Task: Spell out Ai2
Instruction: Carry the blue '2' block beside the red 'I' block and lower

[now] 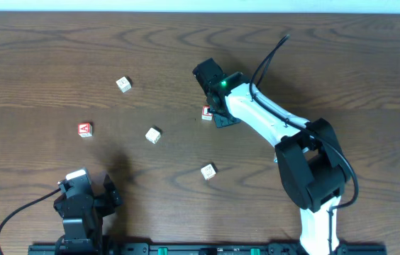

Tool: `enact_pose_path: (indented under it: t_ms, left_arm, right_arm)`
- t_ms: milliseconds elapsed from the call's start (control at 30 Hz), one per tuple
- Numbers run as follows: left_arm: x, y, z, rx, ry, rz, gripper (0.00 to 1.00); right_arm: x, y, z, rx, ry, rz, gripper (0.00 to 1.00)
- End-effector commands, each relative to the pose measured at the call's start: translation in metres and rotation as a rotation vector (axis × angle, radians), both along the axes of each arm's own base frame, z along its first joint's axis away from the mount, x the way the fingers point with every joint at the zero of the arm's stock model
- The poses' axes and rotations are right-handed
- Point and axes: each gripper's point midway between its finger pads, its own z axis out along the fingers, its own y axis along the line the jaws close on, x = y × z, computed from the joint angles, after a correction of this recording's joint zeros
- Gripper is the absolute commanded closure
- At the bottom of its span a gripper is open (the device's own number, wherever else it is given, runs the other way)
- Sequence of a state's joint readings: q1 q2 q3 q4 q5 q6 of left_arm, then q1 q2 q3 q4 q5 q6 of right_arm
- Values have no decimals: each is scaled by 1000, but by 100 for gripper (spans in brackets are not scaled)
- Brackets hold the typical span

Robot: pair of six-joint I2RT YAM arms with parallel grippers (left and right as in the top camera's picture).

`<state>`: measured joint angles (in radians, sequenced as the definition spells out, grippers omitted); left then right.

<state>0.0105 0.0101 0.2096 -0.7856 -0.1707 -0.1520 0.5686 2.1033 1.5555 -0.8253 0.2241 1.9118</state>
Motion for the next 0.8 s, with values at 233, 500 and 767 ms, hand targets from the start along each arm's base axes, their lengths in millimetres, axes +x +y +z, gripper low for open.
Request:
enact_pose_path:
  t_ms: [233, 500, 767]
  left_arm:
    - [-8, 1, -17, 12, 64, -4, 5]
    - [-8, 1, -17, 12, 64, -4, 5]
    - [-8, 1, -17, 12, 64, -4, 5]
  right_arm:
    - [3, -9, -5, -47, -20, -37, 71]
    - [4, -8, -5, -45, -23, -36, 56]
    - [4, -8, -5, -45, -23, -36, 58]
